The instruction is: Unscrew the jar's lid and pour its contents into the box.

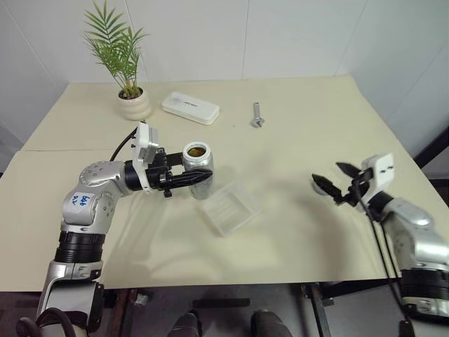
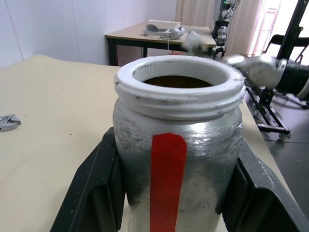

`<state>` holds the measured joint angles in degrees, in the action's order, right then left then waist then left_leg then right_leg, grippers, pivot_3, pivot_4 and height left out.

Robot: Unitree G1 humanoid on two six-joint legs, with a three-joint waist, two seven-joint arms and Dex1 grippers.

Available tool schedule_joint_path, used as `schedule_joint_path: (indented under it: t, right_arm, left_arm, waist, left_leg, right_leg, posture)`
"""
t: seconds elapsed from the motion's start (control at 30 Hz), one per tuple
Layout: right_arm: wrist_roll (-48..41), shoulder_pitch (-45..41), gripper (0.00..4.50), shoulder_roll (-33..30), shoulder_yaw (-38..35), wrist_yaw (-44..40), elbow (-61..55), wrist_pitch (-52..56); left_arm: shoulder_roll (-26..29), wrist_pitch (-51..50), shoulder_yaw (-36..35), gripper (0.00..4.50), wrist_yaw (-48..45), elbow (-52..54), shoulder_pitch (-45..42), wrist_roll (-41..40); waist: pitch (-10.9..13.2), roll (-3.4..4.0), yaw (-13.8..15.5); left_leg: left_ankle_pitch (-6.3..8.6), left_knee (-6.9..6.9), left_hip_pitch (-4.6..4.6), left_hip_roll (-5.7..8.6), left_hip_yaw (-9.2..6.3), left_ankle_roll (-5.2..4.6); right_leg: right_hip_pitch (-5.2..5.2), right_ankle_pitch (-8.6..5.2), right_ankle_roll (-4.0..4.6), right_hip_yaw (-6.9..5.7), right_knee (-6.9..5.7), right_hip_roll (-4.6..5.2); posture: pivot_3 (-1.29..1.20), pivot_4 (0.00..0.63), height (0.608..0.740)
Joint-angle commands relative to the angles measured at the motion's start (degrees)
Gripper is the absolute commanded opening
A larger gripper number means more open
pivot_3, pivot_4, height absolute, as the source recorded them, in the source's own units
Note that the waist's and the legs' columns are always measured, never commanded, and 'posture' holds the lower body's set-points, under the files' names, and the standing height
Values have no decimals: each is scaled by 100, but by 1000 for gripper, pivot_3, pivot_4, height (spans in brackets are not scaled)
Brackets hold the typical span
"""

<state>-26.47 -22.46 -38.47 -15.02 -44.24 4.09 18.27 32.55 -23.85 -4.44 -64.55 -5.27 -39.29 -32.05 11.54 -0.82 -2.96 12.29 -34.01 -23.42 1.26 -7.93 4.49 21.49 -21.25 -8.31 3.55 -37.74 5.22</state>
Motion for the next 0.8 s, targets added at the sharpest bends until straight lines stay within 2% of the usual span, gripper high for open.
schedule_joint_path:
  t: [0.03,0.2,0.3,0.47,0.63,0.77,0.8]
  right_arm:
    - [-722,21,4471,-496,115,-511,-1510,885]
    - [-1337,-31,4471,-1134,513,-981,-2836,1804]
    - [-1531,-4,4471,-1261,675,-1029,-3252,2102]
    - [-1161,8,4471,-971,816,-610,-3218,1897]
    - [-973,274,4471,-791,713,-444,-3095,1723]
    - [-926,385,4471,-680,584,-324,-2961,1646]
    - [-931,408,4471,-646,554,-291,-2950,1640]
  left_arm:
    - [75,126,-117,2053,-48,-165,-266,23]
    - [112,407,44,2053,-187,-454,-452,298]
    - [95,585,184,2053,-99,-759,-724,616]
    - [181,1006,453,2053,-282,-664,-701,1009]
    - [173,1557,632,2053,24,-321,-628,1518]
    - [60,2494,878,2053,717,-151,-615,2414]
    - [53,2926,994,2053,1074,-141,-627,2876]
  waist:
    - [0,-1,-5]
    - [3,-6,30]
    - [7,-13,100]
    - [9,-15,140]
    - [9,-17,144]
    - [10,-17,142]
    - [10,-18,144]
  left_leg:
    - [0,-1,-1,-2,0,0]
    - [1,-4,-2,-1,0,-1]
    - [1,-5,-5,2,0,-2]
    - [3,-8,-13,6,0,-4]
    - [3,-5,-22,5,-2,-4]
    - [3,-8,-23,6,-1,-5]
    - [3,-9,-23,6,-1,-5]
  right_leg:
    - [0,0,0,0,1,-2]
    - [-2,0,-1,0,5,0]
    - [-2,1,-2,0,11,2]
    - [-1,3,-6,-1,19,7]
    - [3,3,-6,-4,26,6]
    - [3,4,-8,-3,28,7]
    - [3,4,-8,-4,27,6]
  posture:
    - [0,150,740]
    - [0,150,740]
    - [0,150,740]
    - [0,150,740]
    - [0,150,740]
    - [0,150,740]
    - [0,150,740]
